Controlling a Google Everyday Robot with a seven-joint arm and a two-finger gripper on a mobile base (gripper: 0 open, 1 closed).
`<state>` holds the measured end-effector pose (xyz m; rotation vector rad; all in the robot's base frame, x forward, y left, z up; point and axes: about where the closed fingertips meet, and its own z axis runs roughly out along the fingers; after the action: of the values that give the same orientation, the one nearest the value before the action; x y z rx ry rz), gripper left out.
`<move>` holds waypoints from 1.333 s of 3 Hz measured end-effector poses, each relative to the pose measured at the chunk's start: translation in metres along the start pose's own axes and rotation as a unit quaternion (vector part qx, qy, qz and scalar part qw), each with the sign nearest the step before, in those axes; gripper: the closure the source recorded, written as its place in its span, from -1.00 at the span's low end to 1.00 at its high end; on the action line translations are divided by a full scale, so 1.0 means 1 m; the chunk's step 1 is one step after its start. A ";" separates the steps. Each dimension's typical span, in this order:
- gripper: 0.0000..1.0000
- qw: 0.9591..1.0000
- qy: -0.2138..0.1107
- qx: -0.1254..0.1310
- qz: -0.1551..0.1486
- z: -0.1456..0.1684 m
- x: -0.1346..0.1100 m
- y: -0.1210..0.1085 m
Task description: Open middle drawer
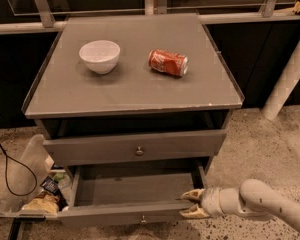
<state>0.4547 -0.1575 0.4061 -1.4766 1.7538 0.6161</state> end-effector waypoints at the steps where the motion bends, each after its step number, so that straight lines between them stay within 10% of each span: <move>1: -0.76 1.000 -0.005 -0.017 -0.018 0.001 0.001 0.016; 2: -0.72 0.999 -0.005 -0.032 -0.035 -0.004 0.010 0.042; 4: 0.20 0.999 -0.004 -0.035 -0.037 -0.009 0.007 0.049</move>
Offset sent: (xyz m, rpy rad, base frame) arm -0.0943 -0.0133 -0.0228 -0.0224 -0.0314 0.1639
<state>0.4051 -0.1580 0.4008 -1.5780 1.6787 0.6506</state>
